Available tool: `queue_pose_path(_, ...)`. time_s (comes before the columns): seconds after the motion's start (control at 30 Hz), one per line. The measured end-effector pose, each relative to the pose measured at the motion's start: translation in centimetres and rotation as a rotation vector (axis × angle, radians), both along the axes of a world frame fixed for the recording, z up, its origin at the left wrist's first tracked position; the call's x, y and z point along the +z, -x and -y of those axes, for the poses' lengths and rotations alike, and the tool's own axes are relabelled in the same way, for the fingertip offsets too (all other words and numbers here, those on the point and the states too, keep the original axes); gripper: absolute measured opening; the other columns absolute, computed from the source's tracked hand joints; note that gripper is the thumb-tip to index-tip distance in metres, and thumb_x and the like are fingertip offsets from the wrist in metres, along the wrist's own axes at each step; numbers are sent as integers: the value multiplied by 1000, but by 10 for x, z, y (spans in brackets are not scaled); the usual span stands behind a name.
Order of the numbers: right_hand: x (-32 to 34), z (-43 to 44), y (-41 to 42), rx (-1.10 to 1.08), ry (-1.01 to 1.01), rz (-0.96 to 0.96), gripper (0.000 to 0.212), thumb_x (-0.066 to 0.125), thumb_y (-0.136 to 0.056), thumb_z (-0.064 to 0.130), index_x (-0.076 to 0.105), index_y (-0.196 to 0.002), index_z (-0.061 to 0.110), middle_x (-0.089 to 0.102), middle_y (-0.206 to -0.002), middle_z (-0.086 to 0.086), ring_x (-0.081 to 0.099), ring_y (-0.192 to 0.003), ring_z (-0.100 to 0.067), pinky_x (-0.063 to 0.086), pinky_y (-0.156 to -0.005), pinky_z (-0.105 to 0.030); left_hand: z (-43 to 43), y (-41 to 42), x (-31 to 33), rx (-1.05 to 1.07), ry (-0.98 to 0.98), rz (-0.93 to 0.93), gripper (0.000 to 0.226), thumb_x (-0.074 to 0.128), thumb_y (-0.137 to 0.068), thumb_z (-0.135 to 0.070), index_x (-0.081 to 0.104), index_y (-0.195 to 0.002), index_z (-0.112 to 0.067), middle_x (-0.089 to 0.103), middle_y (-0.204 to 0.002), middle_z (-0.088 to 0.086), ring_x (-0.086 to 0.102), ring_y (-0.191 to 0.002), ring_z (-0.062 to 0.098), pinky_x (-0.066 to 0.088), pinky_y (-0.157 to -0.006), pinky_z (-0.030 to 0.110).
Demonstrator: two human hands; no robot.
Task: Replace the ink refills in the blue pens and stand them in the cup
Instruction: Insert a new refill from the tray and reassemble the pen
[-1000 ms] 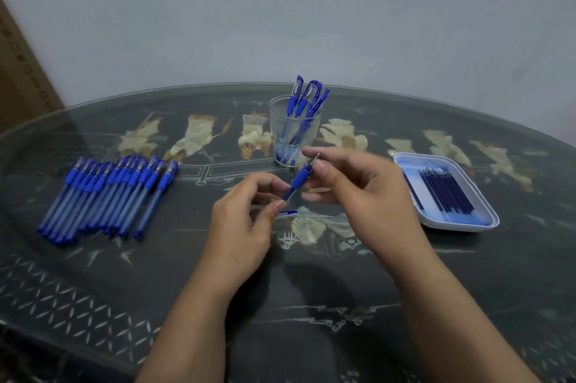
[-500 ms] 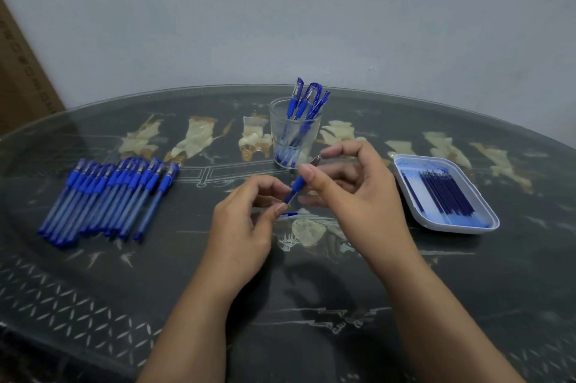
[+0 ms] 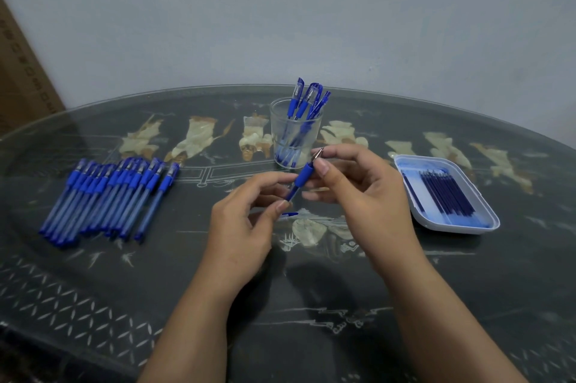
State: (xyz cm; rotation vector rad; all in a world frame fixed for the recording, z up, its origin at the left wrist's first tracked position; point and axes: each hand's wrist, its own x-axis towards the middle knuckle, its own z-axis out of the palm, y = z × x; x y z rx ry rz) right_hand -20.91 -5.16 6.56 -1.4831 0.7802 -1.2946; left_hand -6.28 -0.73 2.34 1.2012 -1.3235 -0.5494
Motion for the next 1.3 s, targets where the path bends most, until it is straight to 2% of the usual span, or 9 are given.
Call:
queue_pose_path(0.33,-2,0,-4,-6,-32,-2,11,62,-92,5,63,-90,15,70,-81,-10,71,-78,-27,61,-65,-35,1,-3,-2,13,14,36,48,64,-84,11,70,-105,-32,71,-95,-4,67,-91,8,52,-77,14)
queue_pose_path(0.43,-14,5,-10,-43,-46,29,10,65,-92,13,64,-100,18,71,-83,-9,71,-83,-21,61,-68,-36,2,-4,-3,81,3,7,50,63,-85,11,69,-104,-35,69,-94,-5,67,-89,9,53,-78,16)
queue_pose_path(0.53,-41,14,-14,-149,73,-299,29,69,-89,20,61,-117,25,69,-92,2,66,-90,-7,56,-82,-30,4,-6,-4,200,15,-65,52,63,-86,8,65,-103,-41,69,-92,-9,67,-87,4,50,-78,13)
queue_pose_path(0.63,-68,15,-20,-56,344,-745,45,69,-87,16,57,-130,22,66,-109,4,59,-104,-11,47,-94,-30,6,-7,-3,270,24,-101,49,63,-86,7,63,-105,-38,67,-92,-11,66,-86,2,49,-78,11)
queue_pose_path(0.77,-82,21,-22,-62,588,-925,38,61,-81,-2,68,-115,13,64,-96,-3,56,-95,-26,49,-85,-40,5,-6,-4,269,21,-73,50,64,-86,5,62,-105,-41,67,-93,-9,67,-87,6,51,-79,14)
queue_pose_path(0.93,-53,25,-8,-191,218,-547,50,60,-85,-9,64,-126,20,60,-91,-3,54,-78,1,46,-80,-13,5,-5,-5,163,-26,-72,51,63,-86,6,64,-103,-42,67,-92,-13,69,-87,10,51,-78,14)
queue_pose_path(1.03,-22,28,9,-189,-27,-148,38,67,-85,-4,71,-109,24,64,-81,-5,61,-73,-11,57,-73,-27,4,-2,-4,62,-72,-26,53,63,-86,7,64,-105,-42,66,-91,-12,69,-85,12,54,-77,20)
queue_pose_path(1.13,1,22,18,-161,-84,180,27,66,-86,-2,71,-106,15,68,-80,-11,68,-76,-20,58,-73,-30,2,1,-4,-25,-101,-1,56,64,-86,8,64,-110,-42,65,-90,-9,69,-82,14,56,-80,27)
queue_pose_path(1.3,17,12,15,-152,-45,234,26,68,-84,-2,71,-107,11,72,-80,-12,72,-80,-27,60,-73,-36,2,3,-4,-119,-129,15,60,64,-85,9,66,-109,-45,64,-89,-7,69,-79,14,54,-78,24)
